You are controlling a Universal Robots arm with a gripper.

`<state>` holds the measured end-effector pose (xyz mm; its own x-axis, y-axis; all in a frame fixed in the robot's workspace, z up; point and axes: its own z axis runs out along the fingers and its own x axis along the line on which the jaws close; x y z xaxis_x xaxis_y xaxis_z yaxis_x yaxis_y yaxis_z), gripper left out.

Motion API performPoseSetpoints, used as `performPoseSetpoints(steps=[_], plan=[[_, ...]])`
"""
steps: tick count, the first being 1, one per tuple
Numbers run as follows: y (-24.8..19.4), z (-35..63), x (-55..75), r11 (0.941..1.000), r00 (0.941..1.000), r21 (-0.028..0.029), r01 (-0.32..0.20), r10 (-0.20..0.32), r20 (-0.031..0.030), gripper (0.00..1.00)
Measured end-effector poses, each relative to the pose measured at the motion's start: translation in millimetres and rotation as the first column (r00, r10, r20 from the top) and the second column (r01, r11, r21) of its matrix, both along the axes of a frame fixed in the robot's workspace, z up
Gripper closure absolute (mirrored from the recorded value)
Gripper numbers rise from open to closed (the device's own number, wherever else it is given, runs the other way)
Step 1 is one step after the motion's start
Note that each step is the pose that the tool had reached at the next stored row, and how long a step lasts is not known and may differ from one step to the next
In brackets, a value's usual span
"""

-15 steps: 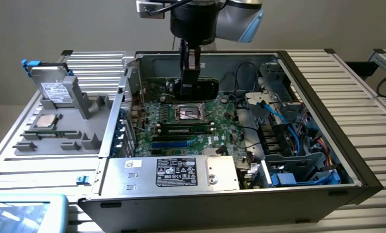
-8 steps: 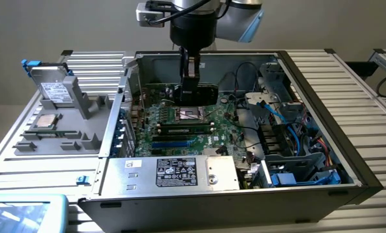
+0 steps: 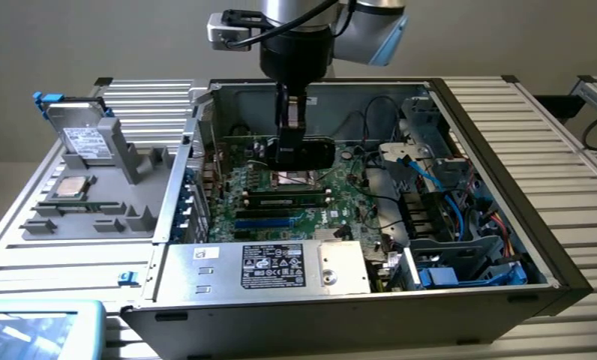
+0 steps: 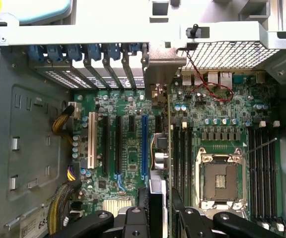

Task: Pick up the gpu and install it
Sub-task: 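Insert the gpu into the slot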

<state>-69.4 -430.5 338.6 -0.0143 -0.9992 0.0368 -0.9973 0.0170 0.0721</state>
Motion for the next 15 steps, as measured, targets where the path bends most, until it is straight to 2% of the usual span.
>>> performPoseSetpoints(steps=[7, 15], plan=[[-11.2, -10.2, -2.9, 1.0, 1.0, 0.0, 0.0, 0.0, 0.0001, 0.72], [-17.7, -24.6, -3.7, 1.0, 1.0, 0.0009, 0.006, -0.006, 0.0011, 0.72]])
